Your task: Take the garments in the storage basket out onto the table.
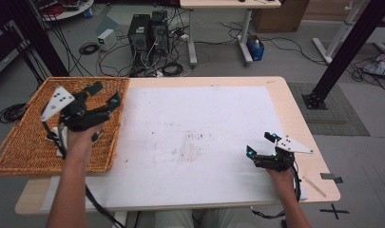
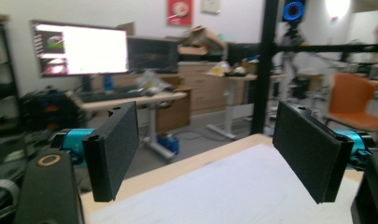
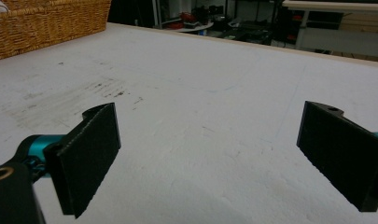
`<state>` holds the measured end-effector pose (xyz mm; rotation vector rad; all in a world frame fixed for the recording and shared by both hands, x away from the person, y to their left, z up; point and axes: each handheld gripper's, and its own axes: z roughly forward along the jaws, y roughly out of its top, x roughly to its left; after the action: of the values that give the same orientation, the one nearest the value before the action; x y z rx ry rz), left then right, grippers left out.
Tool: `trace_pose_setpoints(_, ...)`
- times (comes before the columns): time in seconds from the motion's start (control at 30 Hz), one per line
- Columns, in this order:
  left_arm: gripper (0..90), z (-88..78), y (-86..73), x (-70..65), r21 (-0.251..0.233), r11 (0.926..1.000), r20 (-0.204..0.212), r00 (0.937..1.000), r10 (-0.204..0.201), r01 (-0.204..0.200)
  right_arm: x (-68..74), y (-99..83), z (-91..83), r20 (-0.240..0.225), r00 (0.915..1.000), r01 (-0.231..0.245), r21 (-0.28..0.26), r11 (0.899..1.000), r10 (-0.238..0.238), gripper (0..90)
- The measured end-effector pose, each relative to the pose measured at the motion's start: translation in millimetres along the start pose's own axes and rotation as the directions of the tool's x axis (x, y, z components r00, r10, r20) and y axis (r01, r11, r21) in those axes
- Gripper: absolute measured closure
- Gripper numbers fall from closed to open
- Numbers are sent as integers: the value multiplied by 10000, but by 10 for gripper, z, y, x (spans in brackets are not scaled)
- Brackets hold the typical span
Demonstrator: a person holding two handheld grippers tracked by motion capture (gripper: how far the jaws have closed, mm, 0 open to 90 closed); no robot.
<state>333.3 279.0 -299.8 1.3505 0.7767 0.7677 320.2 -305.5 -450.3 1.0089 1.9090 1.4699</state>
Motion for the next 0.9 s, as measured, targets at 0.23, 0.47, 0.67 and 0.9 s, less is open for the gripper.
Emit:
trace_pose_setpoints(0.23, 227, -327, -226, 593, 1638, 9840, -1760, 9836, -403, 696, 0, 5, 13, -13, 10000, 12, 121, 9999, -12, 55)
trace_pose_setpoints(0.47, 227, -357, -508, 872, 4293, 8978, -2808, 9593, 291, 984, 5, 5, 14, 138, 9999, -63, 141, 9999, 61, 55)
trace_pose_setpoints(0.67, 227, -282, -817, 1079, 6631, 7131, -3534, 9350, 303, 2275, 9, 6, 16, 249, 9996, -114, 164, 9998, 110, 55)
trace_pose_setpoints(0.9, 110, -122, -1105, 1167, 7578, 5588, -4170, 9087, 175, 3370, -9, 6, 17, 255, 9994, -232, 148, 9996, 228, 55)
